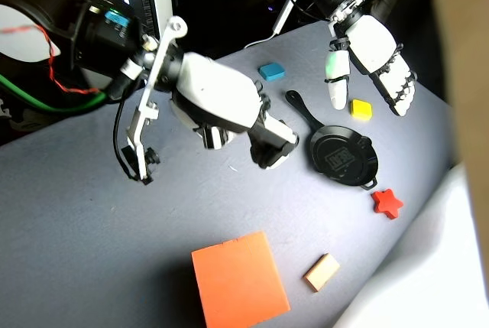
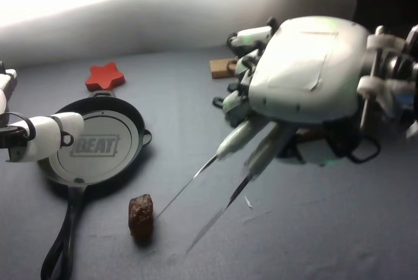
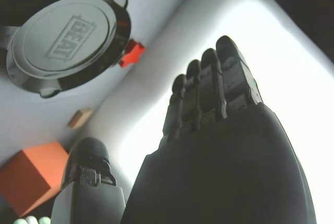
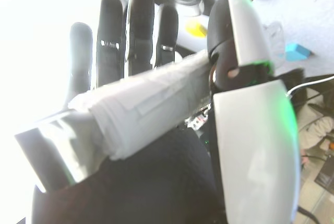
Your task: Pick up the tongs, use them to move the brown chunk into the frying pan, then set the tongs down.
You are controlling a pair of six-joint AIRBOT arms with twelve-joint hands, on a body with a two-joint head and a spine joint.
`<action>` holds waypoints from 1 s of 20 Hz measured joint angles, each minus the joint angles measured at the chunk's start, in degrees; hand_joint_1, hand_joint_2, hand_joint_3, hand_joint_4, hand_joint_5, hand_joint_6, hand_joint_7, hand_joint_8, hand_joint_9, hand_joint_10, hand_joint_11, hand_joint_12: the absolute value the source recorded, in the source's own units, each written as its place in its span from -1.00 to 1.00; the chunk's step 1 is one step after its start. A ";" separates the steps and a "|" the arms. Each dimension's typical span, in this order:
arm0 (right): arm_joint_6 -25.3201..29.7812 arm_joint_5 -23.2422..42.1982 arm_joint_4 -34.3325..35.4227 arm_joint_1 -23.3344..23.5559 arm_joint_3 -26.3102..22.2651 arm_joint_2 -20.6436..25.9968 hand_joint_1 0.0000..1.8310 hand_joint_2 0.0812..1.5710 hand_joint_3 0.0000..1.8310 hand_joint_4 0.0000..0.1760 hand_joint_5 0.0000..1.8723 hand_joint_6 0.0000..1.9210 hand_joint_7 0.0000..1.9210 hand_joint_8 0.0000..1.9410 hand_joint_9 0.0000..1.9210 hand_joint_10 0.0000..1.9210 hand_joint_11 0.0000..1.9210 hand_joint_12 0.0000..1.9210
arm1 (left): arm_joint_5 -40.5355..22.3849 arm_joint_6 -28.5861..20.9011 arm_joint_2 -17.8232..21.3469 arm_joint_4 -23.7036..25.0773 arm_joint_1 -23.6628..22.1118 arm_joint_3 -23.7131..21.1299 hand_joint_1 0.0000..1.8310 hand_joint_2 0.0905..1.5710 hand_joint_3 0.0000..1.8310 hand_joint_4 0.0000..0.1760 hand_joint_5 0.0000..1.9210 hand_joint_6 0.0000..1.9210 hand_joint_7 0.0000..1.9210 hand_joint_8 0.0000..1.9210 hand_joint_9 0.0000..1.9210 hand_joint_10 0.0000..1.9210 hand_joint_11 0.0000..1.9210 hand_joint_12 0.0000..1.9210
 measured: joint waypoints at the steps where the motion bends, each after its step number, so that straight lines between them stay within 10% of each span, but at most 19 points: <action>1: -0.02 0.00 0.04 -0.37 -0.07 -0.02 0.03 0.54 -0.97 -1.00 -0.25 -0.55 -0.06 -0.96 -0.43 -0.20 -0.86 0.67 | -0.13 0.00 0.00 -0.02 0.02 0.00 -1.00 0.38 -1.00 -1.00 -0.97 -1.00 -0.93 -1.00 -0.95 -1.00 -1.00 -0.82; 10: -2.89 2.69 0.15 -2.12 -1.01 1.42 0.09 0.51 -1.00 -1.00 -0.25 -0.54 -0.04 -0.95 -0.41 -0.21 -0.83 0.66 | -1.25 -0.24 0.02 -0.44 0.20 0.66 -1.00 0.39 -1.00 -1.00 -0.96 -1.00 -0.93 -1.00 -0.94 -1.00 -1.00 -0.77; 16: -53.64 22.58 53.81 -4.20 -5.90 0.48 0.05 0.54 -0.99 -1.00 -0.27 -0.51 -0.06 -0.96 -0.44 -0.19 -0.87 0.69 | -1.25 -0.52 0.13 -0.81 0.37 0.70 -1.00 0.39 -1.00 -1.00 -0.97 -1.00 -0.93 -1.00 -0.94 -1.00 -1.00 -0.77; 20: -73.99 30.42 80.94 -2.45 -11.85 -0.90 0.07 0.53 -1.00 -1.00 -0.28 -0.50 -0.06 -0.96 -0.44 -0.19 -0.87 0.68 | -1.25 -0.61 0.24 -0.81 0.83 0.70 -1.00 0.39 -1.00 -1.00 -0.96 -0.99 -0.93 -1.00 -0.94 -1.00 -1.00 -0.78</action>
